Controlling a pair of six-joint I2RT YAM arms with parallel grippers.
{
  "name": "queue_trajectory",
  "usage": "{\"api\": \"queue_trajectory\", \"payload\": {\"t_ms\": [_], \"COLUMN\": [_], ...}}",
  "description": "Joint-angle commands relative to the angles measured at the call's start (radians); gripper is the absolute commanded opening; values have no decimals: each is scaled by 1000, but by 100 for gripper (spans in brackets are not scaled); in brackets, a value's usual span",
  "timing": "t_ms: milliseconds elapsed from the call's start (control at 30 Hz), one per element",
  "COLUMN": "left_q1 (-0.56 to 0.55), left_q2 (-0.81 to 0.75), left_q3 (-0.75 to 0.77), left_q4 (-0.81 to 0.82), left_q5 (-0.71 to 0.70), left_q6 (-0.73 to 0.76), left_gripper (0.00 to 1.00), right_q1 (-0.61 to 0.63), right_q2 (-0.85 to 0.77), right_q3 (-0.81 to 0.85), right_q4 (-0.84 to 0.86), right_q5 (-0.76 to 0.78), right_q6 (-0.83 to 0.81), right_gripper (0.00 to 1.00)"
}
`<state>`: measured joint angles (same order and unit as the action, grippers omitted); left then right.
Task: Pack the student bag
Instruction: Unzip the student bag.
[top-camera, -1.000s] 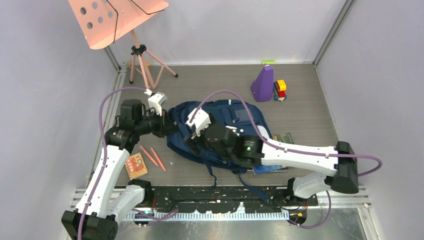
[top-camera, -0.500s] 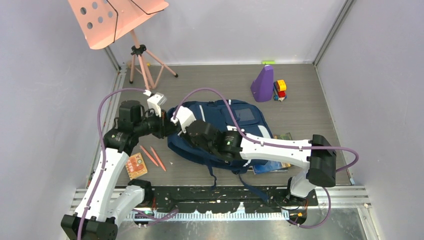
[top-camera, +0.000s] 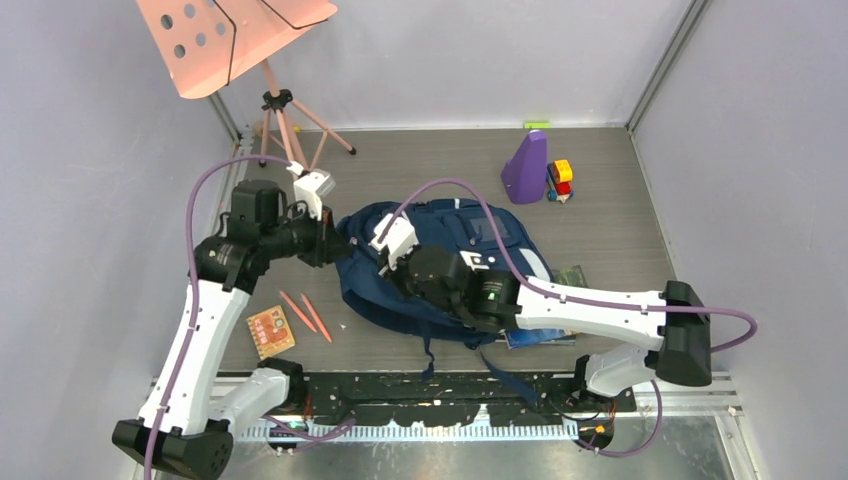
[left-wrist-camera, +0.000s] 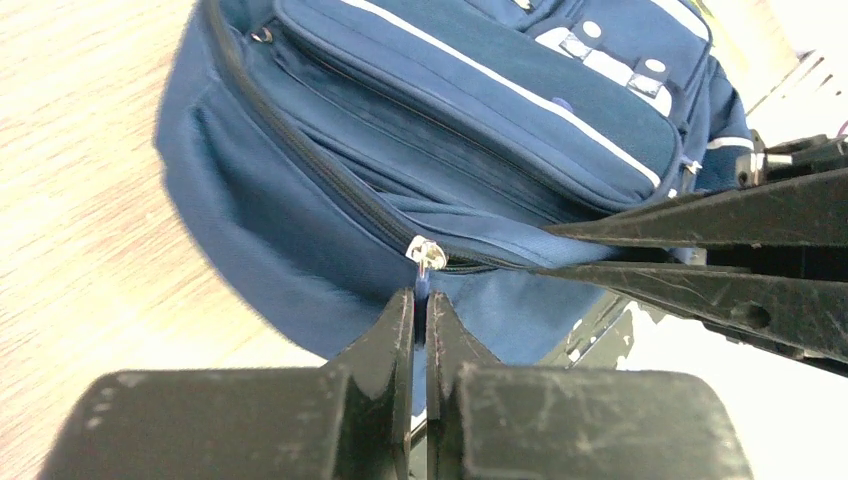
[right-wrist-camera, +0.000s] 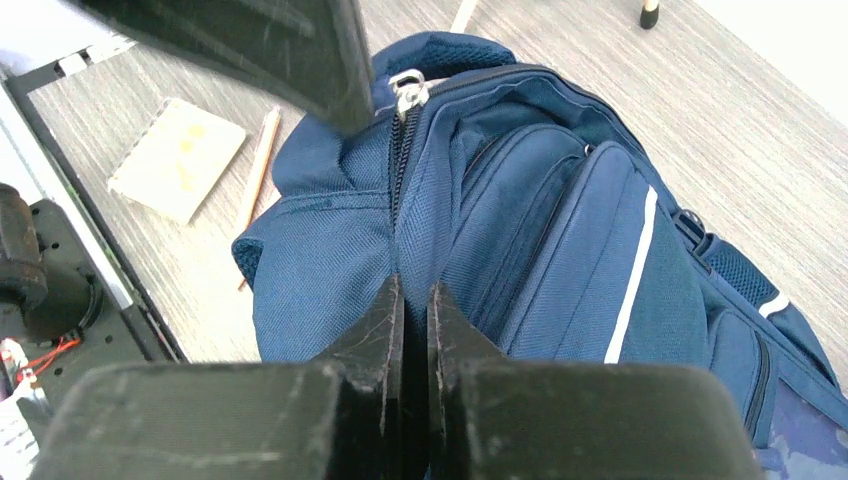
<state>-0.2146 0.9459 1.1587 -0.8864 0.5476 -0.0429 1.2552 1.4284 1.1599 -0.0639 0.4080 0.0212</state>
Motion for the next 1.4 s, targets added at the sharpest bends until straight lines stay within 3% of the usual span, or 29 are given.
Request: {"api": "queue_trajectory", "payload": {"t_ms": [0,267,533,1133,1367], "left_q1": [17,17,14,15,14], "left_q2": [39,119,135,94,91], "left_q3": [136,193,92,-152,-189], "left_q4": [-6,-40,7,235,314], "left_q5": [-180,-203,-233,-382,-407], "left_q6": [38,63,49,-206,-237], "left_gripper": [0,0,0,0,0], "right_q1": [-4,-2,-2,-3,-2], "right_q2": [-78,-175,-271,-404,-466], "right_q3": [-73,-143,-189,-204,-201], "right_q4": [-142,-157,-132,-84,-114], "right_q5": [13,-81,-78,-83,-99], "right_q6": [-9,12,22,48,55], "right_gripper": [1,1,1,1,1]}}
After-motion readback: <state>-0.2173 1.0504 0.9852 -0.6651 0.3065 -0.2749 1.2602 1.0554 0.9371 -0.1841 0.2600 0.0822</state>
